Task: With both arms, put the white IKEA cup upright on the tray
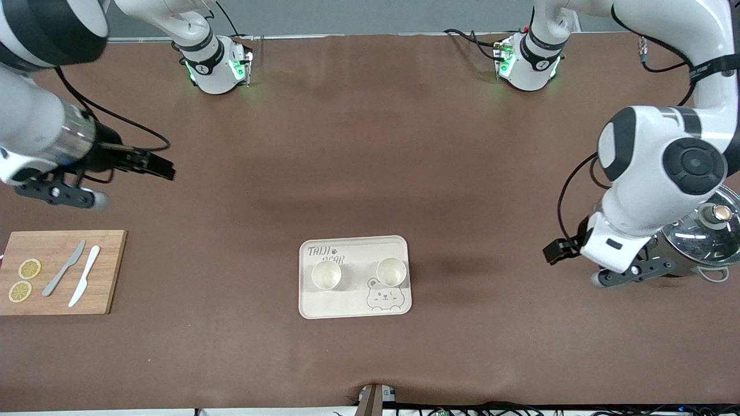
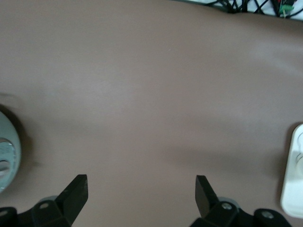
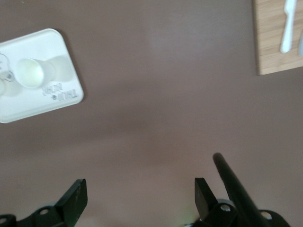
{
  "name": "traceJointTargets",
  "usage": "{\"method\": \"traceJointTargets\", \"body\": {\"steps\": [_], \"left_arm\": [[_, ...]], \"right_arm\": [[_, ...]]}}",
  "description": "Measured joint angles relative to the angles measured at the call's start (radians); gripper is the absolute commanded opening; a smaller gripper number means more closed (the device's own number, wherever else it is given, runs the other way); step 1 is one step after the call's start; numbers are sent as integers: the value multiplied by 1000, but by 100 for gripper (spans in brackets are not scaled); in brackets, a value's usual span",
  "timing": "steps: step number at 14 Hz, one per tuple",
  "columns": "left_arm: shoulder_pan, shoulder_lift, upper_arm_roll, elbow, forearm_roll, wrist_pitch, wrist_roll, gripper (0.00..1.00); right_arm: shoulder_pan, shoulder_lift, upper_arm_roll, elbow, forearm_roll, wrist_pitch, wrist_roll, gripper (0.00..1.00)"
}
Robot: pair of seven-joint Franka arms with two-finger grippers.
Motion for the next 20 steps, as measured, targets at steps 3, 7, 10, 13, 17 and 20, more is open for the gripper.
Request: {"method": "traceJointTargets", "body": {"steps": [3,7,10,13,17,20], "left_arm": [[47,-66,0,-67,0,-9,120,100],[116,-132,0,-100,0,-67,259,100],[150,-164,0,-105,0,-102,329,100],[174,-194,0,-105,0,-126,372,100],[173,-214,-3,-52,0,-152,376,100],[171,-215,-5,36,0,-238,376,100]], "right_arm": [[-53,-88,0,-108,-35,45,-129,100],[-209,-100,-3,-158,-35,98,-348,100],[-227,-99,1,-187,-35,123,-366,100],[-225,-99,11,-193,-35,132,-366,100],[-224,-99,13,-193,-35,141,-366,100],[-224,-99,14,-197,-35,145,-366,100]]}}
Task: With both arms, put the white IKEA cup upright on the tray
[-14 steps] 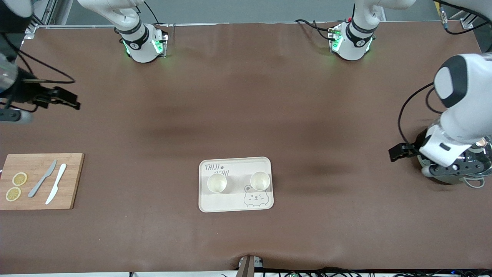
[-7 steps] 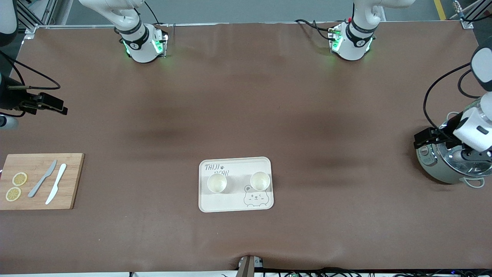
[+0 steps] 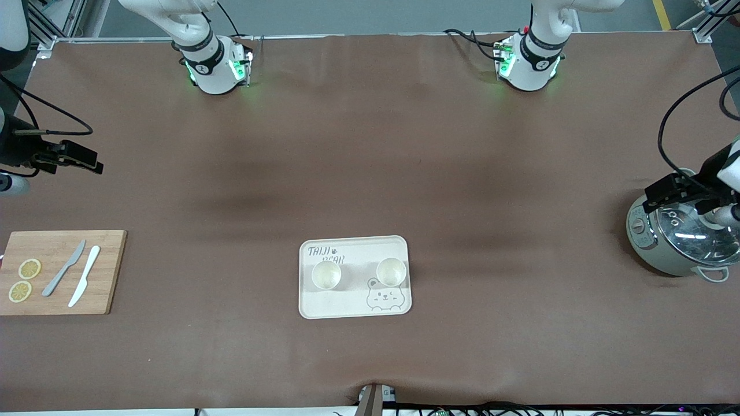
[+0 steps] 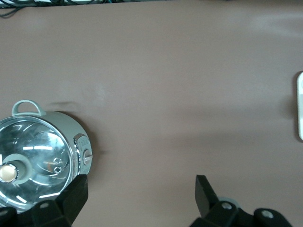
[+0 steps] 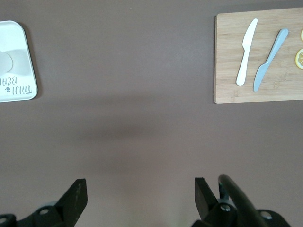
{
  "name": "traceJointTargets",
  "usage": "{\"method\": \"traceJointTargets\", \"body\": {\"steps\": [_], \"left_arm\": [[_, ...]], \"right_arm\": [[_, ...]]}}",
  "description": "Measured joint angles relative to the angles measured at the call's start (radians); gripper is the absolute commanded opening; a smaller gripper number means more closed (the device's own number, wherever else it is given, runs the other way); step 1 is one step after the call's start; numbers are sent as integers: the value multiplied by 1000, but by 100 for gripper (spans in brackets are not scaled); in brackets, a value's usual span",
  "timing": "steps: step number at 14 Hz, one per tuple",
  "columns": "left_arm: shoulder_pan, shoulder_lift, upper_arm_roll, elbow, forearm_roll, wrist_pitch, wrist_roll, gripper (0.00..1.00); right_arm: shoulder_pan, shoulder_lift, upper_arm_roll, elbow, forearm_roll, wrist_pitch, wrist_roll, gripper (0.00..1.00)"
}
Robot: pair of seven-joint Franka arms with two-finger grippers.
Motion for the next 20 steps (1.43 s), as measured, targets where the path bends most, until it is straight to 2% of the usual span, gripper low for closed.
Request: {"method": "traceJointTargets", "body": {"steps": [7,20], "left_arm": [[0,-1,0,98,0,-99,0,100],[0,0,0,100,0,-105,0,100]], "right_arm": [[0,0,2,-5,0,6,0,100],[0,0,4,-8,0,11,0,100]]}}
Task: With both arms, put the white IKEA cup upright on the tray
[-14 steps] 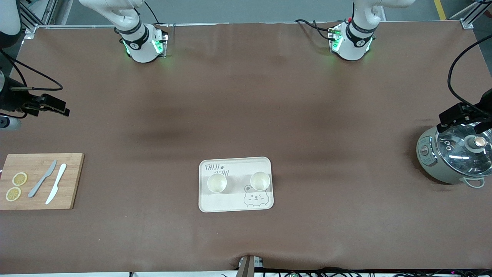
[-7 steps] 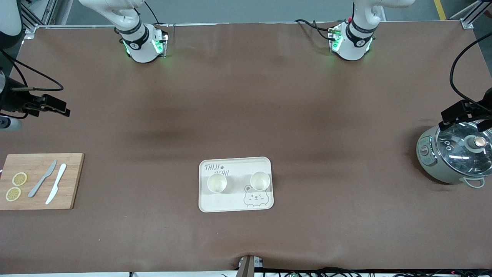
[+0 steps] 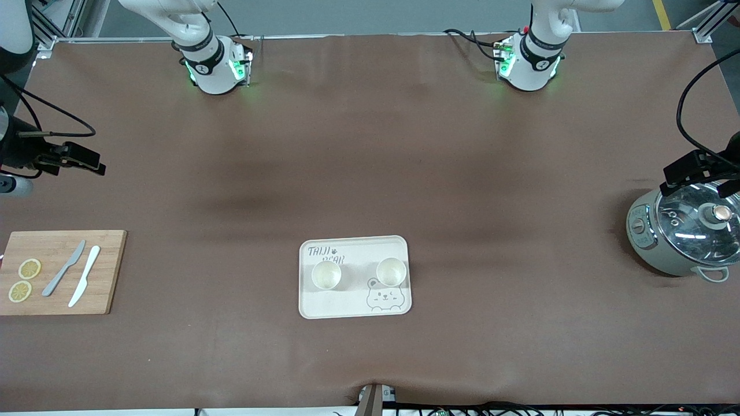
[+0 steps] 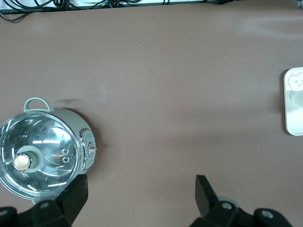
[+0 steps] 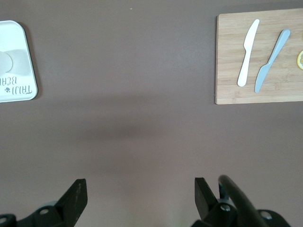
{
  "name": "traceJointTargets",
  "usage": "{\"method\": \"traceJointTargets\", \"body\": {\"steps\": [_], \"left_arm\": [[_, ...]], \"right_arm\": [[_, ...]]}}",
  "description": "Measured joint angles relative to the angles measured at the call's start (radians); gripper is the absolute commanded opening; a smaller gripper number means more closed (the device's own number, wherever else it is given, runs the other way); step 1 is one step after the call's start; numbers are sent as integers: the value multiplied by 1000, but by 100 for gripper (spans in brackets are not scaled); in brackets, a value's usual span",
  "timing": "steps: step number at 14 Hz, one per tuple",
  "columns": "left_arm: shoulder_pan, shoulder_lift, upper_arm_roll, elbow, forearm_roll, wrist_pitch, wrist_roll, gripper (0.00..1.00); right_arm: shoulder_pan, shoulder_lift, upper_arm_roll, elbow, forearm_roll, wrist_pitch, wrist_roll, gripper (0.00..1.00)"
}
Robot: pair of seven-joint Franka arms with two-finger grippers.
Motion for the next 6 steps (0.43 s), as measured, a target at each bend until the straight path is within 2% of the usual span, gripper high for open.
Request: {"method": "traceJointTargets", "body": {"steps": [6], "left_arm": [[-1,0,0,0,0,0,0,100]], "right_arm": [[0,0,3,-6,0,1,0,100]]}}
